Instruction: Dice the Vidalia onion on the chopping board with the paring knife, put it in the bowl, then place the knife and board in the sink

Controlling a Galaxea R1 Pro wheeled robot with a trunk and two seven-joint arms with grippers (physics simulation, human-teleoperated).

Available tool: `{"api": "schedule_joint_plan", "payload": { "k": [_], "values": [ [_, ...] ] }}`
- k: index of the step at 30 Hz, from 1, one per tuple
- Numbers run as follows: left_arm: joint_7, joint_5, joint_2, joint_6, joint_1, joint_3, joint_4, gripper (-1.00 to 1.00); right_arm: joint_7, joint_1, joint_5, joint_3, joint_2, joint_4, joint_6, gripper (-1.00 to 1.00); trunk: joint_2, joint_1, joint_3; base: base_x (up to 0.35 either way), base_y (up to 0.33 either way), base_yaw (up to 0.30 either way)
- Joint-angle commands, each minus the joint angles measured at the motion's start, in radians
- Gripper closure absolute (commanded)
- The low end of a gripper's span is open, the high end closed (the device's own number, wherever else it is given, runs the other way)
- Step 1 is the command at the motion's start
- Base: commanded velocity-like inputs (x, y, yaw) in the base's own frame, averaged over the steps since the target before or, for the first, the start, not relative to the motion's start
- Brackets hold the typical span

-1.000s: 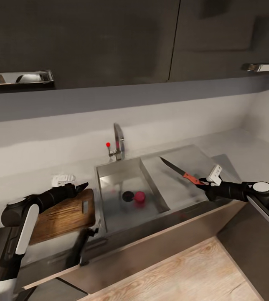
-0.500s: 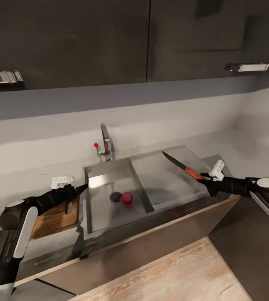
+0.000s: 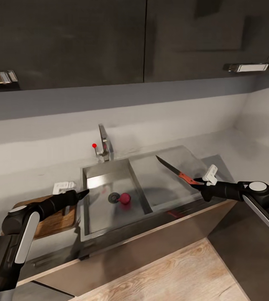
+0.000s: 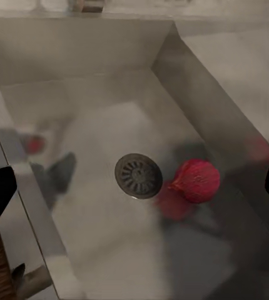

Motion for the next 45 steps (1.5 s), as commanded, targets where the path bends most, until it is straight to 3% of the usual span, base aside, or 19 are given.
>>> {"api": "schedule_joint_plan", "payload": {
  "k": [1,9,14,15,18,27,40,45],
  "values": [
    [-0.003,0.001,-0.001,0.007,-0.001,0.001,-0.001,-1.00,-0.001,-0.001,-0.010,0.002,-0.001,-0.001,0.008,1.00,-0.002,0.001,-0.002,0.005,-0.009,0.000],
    [0.003,-0.003,-0.031,0.022,-0.032,0.000,0.007,-1.00,0.000,-0.001,-0.011,0.001,0.000,0.000,0.009,1.00,-0.002,0.001,-0.002,0.001,-0.002,0.000],
    [0.026,-0.007,-0.053,0.051,-0.057,-0.028,0.035,-1.00,0.000,0.000,-0.011,-0.010,0.000,-0.001,0.036,1.00,-0.002,0.001,-0.002,0.000,0.000,0.000],
    [0.084,-0.008,-0.056,0.086,-0.059,-0.173,0.059,-1.00,0.000,0.000,-0.012,-0.049,0.000,-0.001,0.101,1.00,-0.002,0.001,-0.002,0.000,0.000,-0.040],
    [0.180,-0.008,-0.059,0.090,-0.060,-0.203,0.068,-1.00,0.011,0.000,-0.013,-0.086,0.000,-0.002,0.129,1.00,-0.002,0.001,-0.002,0.000,0.000,-0.144],
    [0.221,-0.008,-0.088,0.093,-0.060,-0.228,0.072,-1.00,0.053,0.000,-0.013,-0.097,0.000,-0.002,0.138,1.00,-0.002,0.001,-0.002,0.000,0.000,-0.261],
    [0.223,-0.007,-0.086,0.093,-0.060,-0.227,0.071,-1.00,0.054,0.000,-0.013,-0.097,0.000,-0.002,0.138,1.00,-0.002,0.001,-0.002,0.000,0.000,-0.280],
    [0.226,-0.006,-0.083,0.089,-0.089,-0.224,0.192,-1.00,0.054,0.000,-0.013,-0.098,0.000,-0.002,0.139,1.00,-0.002,0.001,-0.002,0.000,0.000,-0.276]
  ]
}}
